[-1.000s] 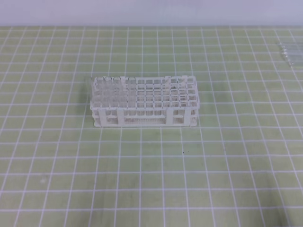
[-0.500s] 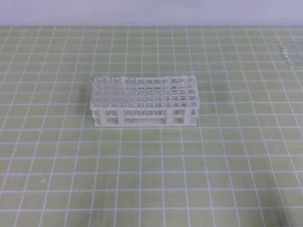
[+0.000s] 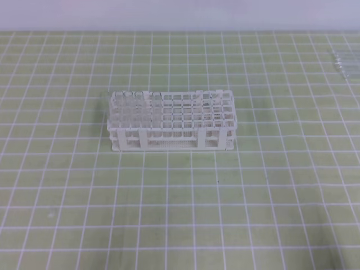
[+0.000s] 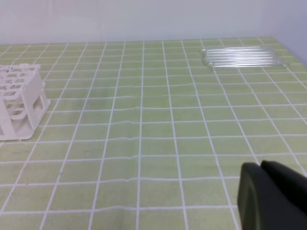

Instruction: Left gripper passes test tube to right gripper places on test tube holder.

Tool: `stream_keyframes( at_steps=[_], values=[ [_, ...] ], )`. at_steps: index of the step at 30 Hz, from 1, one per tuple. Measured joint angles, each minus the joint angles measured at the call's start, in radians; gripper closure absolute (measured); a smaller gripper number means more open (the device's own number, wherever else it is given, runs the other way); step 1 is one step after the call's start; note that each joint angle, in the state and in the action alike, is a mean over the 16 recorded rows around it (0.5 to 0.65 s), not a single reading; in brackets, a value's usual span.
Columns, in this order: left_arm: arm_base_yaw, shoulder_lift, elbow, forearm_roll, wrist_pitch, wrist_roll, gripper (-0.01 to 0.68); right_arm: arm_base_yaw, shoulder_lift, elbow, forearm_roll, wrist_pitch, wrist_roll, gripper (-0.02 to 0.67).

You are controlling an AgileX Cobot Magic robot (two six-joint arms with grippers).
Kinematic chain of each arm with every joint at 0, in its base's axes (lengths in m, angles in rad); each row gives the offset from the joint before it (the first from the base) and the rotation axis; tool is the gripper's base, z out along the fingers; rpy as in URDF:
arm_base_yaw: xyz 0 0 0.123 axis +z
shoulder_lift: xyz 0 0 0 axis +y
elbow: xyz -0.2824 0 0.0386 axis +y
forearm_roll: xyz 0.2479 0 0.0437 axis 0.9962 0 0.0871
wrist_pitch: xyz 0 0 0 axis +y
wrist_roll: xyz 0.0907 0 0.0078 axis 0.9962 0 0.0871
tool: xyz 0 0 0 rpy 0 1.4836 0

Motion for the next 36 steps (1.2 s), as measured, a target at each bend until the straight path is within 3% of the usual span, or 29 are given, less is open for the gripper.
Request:
stream_keyframes(
  at_steps=[36],
  values=[
    [0.0,0.005,-0.003,0.0,0.003,0.0,0.673,0.0,0.0,0.0,0.0,0.0,0.0,0.651]
  ],
)
